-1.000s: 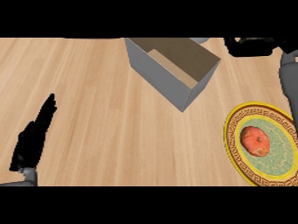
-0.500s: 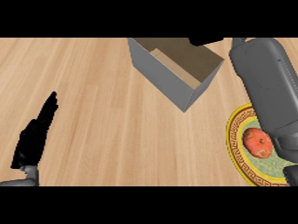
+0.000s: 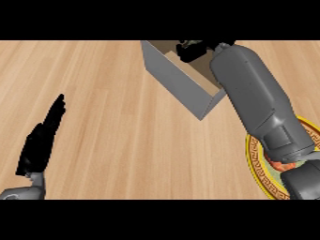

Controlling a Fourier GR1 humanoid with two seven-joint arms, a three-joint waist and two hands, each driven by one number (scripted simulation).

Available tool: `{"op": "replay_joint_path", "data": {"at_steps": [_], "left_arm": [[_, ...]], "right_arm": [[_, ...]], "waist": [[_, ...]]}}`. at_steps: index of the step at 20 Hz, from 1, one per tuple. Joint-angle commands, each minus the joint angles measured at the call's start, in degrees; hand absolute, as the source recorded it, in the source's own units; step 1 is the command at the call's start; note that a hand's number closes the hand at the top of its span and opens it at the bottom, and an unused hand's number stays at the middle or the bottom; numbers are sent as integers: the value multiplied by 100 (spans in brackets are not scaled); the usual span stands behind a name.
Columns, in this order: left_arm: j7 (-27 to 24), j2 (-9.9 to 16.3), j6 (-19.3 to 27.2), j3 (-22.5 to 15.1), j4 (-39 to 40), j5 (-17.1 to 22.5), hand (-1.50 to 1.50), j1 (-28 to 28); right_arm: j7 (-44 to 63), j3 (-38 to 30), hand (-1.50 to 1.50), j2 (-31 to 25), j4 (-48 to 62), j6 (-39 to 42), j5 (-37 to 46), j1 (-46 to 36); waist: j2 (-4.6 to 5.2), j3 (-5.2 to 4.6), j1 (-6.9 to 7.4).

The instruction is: Pick the eggplant from the plate and place it in the cardboard box

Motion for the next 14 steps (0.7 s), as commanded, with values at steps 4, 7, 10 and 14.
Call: {"op": "replay_joint_path", "data": {"at_steps": [4,7,10,14], "left_arm": [[-38,30,-22,50,187,-29,0,-201],[97,-15,-22,-16,-37,-37,0,-106],[-90,-57,-26,-59,80,-59,0,57],[-43,68,-69,27,35,-44,0,-135]], "right_arm": [[-102,-269,-150,424,1058,-699,16,-291],[-414,-491,-150,450,1261,-961,-131,-250],[-709,-998,-150,362,1081,-1171,-607,-236],[-1042,-1621,-150,190,982,-1712,-1114,-138]], "waist": [[6,1,-5],[36,4,75],[49,6,85],[74,10,114]]}}
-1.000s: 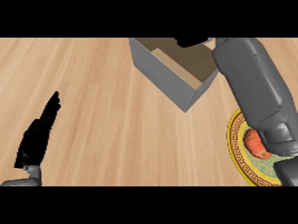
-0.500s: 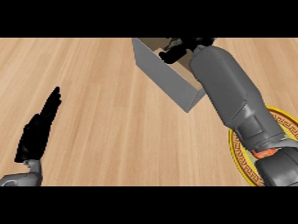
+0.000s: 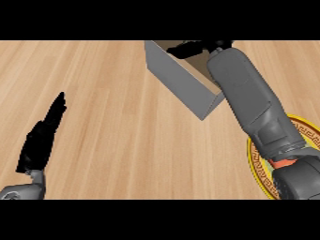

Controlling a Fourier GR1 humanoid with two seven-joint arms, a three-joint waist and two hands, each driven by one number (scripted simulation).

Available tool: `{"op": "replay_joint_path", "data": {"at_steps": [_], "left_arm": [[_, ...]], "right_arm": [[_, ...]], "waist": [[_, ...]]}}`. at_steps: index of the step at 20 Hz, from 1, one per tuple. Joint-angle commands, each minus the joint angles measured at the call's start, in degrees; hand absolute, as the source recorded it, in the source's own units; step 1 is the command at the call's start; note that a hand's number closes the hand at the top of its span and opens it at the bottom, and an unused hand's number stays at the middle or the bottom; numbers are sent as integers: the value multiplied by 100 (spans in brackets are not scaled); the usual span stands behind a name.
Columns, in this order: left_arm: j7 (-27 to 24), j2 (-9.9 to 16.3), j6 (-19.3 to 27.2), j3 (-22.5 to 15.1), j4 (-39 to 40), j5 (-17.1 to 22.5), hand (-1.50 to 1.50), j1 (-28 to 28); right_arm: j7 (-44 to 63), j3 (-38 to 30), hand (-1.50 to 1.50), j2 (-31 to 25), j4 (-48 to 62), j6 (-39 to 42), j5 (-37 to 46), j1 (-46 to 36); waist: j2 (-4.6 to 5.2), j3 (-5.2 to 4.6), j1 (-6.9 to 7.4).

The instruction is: Pick the eggplant from the plate and place it in the cardboard box

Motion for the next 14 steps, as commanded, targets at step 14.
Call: {"op": "replay_joint_path", "data": {"at_steps": [14], "left_arm": [[81,-1,13,89,69,3,0,-2]], "right_arm": [[-951,-2011,-150,-1842,180,440,-1826,599]], "waist": [[5,19,-160]]}}
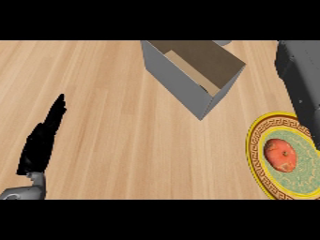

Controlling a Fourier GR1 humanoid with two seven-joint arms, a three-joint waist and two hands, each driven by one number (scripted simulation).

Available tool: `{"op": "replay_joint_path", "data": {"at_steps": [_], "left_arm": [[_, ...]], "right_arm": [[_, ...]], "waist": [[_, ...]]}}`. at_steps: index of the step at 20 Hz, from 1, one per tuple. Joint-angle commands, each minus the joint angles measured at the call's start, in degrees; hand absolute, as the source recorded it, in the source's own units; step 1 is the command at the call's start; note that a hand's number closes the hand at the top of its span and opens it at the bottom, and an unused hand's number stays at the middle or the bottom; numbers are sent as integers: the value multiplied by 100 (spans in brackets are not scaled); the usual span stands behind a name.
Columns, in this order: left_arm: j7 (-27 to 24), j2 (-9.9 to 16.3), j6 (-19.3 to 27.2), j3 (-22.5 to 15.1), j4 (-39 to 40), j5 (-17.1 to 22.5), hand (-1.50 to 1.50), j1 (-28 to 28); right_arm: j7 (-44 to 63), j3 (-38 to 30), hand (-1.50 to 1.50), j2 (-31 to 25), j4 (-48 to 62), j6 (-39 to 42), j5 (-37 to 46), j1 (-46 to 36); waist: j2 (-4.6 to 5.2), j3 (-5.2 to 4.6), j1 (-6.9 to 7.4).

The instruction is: Pick the eggplant from the plate and place it in the cardboard box

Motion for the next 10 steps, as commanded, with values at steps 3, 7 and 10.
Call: {"op": "replay_joint_path", "data": {"at_steps": [3,7,10], "left_arm": [[156,-1,-51,-25,-113,13,0,-15],[-188,-84,-6,-92,-94,-36,0,300],[-73,141,-197,145,-5,163,0,-6]], "right_arm": [[-158,-481,-150,-1170,224,681,-409,229],[-566,-573,-150,-1715,377,1424,-523,663],[-784,-555,-150,-2111,503,1857,-481,824]], "waist": [[20,12,-3],[15,13,19],[68,20,73]]}}
